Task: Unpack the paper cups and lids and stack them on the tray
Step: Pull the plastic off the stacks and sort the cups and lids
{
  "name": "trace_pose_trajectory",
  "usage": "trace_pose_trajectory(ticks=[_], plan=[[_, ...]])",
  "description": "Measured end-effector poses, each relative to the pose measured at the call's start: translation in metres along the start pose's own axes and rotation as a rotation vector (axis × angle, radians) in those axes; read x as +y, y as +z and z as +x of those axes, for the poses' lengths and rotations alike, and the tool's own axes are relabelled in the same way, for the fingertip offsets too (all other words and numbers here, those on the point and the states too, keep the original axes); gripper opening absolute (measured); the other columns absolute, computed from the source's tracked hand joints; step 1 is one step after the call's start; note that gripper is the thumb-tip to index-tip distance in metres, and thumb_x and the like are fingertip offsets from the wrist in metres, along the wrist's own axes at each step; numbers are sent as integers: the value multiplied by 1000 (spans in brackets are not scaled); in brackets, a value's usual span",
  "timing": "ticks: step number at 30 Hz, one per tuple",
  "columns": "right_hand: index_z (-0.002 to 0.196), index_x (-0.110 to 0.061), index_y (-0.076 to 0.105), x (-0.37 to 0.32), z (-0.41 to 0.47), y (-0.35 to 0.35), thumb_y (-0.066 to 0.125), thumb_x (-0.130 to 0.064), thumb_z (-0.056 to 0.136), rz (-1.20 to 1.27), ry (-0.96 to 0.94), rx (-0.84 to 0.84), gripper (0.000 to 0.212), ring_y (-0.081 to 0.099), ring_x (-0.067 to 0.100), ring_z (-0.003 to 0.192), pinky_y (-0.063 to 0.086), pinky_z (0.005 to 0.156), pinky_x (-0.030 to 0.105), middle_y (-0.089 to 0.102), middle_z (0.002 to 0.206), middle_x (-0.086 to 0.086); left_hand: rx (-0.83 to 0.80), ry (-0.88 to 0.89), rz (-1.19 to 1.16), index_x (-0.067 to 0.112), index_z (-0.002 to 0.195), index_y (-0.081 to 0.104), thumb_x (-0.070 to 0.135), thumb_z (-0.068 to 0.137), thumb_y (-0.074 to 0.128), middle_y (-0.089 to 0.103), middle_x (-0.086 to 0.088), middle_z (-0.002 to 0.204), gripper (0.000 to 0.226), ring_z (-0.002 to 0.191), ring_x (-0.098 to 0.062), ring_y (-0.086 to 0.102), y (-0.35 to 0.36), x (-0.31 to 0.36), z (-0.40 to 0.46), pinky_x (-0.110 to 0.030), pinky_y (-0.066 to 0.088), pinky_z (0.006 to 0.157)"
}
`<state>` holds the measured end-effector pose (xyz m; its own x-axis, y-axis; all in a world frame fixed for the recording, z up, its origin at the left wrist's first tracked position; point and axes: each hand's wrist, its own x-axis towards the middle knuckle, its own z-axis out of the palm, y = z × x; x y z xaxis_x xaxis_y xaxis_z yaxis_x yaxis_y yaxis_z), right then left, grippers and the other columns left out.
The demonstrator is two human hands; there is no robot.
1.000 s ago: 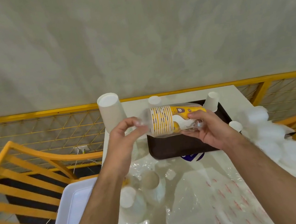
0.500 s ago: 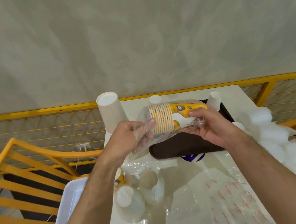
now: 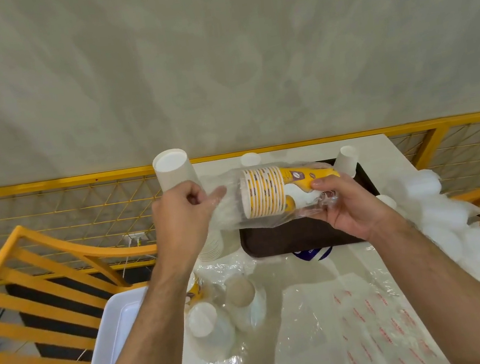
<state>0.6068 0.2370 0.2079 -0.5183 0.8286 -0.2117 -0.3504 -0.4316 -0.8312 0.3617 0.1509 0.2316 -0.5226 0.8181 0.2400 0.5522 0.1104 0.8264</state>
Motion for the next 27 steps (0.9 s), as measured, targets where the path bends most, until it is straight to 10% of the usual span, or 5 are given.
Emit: trace_pose_trajectory(ticks=[7,12,18,27], plan=[[122,-14,60,-2,3,0,67,-1,74,-60,-48,-51,49,71,30,104,61,70,37,71,116,11,-428,-86,-461,13,88,75,10,82,77,72,3,80,7,53,-10,57,-5,13,-11,-18,46,58],[125,-15,59,-2,6,0,69,6,71,-160,-22,-150,58,68,34,108,60,74,39,64,124,16,-648,-116,-300,26,96,78,38,75,78,75,9,89,24,73,-1,67,-5,13,-13,-20,45,71],[120,-17,62,6,9,12,86,-7,66,-188,-1,-227,59,67,33,108,58,87,44,65,124,13,-498,-225,-408,20,97,75,23,77,82,77,9,86,21,80,0,71,12,15,-21,-9,49,62],[111,-11,63,3,13,-1,58,-9,100,-177,-130,201,12,74,28,95,63,78,43,75,107,13,-337,-343,-591,19,98,75,23,72,81,77,0,100,28,98,-16,71,-8,-13,-14,-31,53,89]])
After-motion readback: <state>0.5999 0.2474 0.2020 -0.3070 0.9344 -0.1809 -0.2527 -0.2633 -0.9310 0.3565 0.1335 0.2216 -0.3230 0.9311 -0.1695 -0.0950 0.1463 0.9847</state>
